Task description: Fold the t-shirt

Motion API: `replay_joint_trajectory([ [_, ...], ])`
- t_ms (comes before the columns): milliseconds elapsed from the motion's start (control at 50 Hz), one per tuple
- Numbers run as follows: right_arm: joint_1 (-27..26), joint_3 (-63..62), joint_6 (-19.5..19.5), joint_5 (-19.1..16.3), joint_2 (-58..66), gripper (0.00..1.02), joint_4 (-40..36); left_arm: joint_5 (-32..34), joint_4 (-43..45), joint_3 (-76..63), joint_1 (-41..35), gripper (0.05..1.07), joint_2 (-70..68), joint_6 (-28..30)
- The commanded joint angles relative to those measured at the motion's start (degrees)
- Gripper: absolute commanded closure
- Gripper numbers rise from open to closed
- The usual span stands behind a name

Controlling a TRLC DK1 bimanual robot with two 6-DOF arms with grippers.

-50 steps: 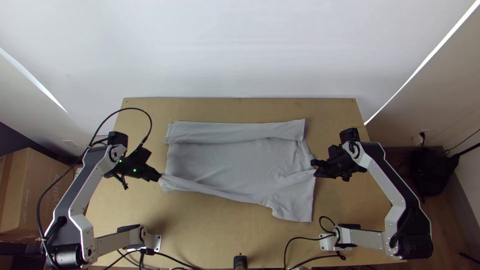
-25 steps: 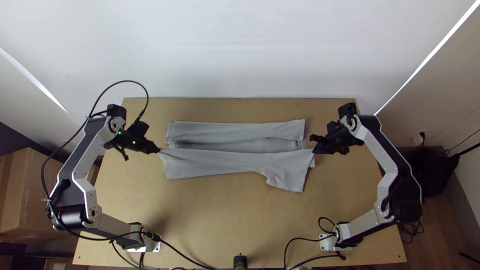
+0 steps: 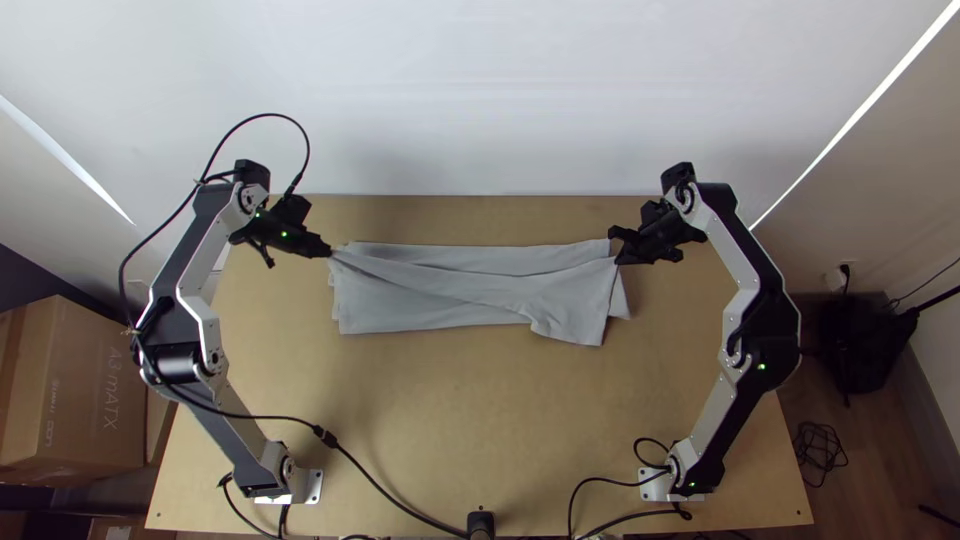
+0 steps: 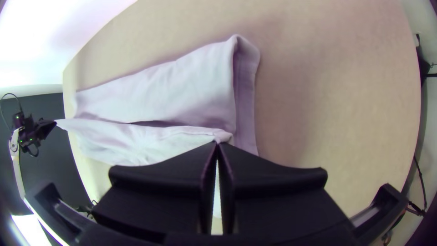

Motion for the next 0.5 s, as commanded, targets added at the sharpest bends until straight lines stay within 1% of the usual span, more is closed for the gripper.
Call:
replay_joint_trajectory([
  [0,0.19,5.7,1.35,0.41,4.8,1.0,-1.28,0.26,-2.28,7.15,-0.23,1.05,5.24,-1.45],
  [280,-0.51,15.98,2.85,0.5,13.94,1.0,-2.25,0.26,-3.33,16.2,-0.5,1.05,14.12,-2.77],
  [480,-1.12,19.32,3.64,0.94,18.95,1.0,-2.25,0.17,-3.33,16.91,-0.06,1.05,17.11,-3.56],
])
